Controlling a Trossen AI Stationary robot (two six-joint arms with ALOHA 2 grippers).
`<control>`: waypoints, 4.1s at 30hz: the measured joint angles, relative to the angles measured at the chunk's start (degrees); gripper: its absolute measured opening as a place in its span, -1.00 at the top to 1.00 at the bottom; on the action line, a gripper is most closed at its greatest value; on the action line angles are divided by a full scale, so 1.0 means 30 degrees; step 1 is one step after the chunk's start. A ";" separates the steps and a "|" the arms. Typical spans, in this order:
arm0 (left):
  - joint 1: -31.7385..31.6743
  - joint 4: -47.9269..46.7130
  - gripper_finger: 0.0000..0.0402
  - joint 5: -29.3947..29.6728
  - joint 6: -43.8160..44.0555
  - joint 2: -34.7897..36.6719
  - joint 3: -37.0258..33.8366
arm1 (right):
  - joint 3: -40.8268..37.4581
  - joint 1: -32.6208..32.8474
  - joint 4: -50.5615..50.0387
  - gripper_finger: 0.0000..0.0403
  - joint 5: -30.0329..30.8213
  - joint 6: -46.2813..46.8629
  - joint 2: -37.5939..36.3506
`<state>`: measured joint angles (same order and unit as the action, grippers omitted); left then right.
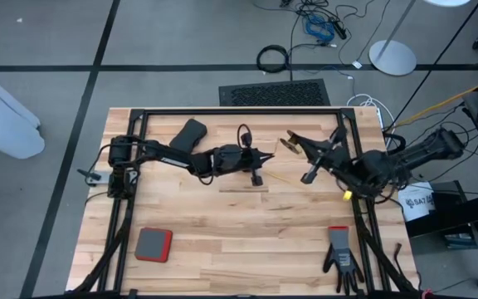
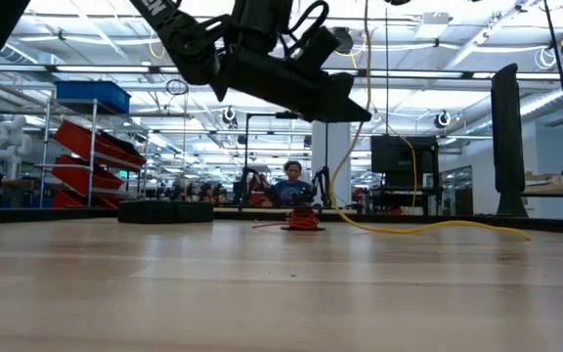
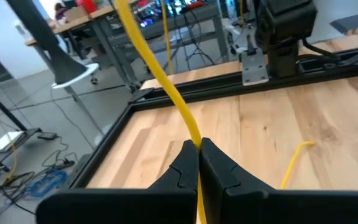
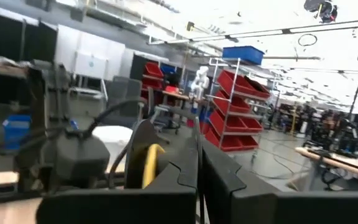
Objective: Coil cords
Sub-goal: Coil the yellow wire on the spool
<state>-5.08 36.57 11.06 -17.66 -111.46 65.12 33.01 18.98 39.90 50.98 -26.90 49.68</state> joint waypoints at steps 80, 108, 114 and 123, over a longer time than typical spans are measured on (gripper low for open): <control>0.3087 -0.6563 1.00 0.2548 -0.4951 0.2831 0.2872 | 0.0000 -0.5157 -1.2717 1.00 -0.0110 0.9276 0.3182; 0.2357 -0.7724 1.00 0.5650 -0.6263 0.3723 0.2872 | 0.0000 0.0442 -1.9429 1.00 0.1514 1.2473 0.0906; 0.2112 -0.7994 1.00 0.5650 -0.6251 0.3723 0.2872 | 0.0000 0.1617 -2.1940 1.00 0.2600 1.4755 -0.0096; 0.1318 -0.8598 1.00 0.4633 -0.4951 0.3723 0.2858 | 0.0000 0.3116 -2.2063 1.00 0.4131 1.5074 -0.1602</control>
<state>-1.13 10.78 24.96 -32.51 -100.29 73.69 33.01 28.33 -26.29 63.38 18.32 44.87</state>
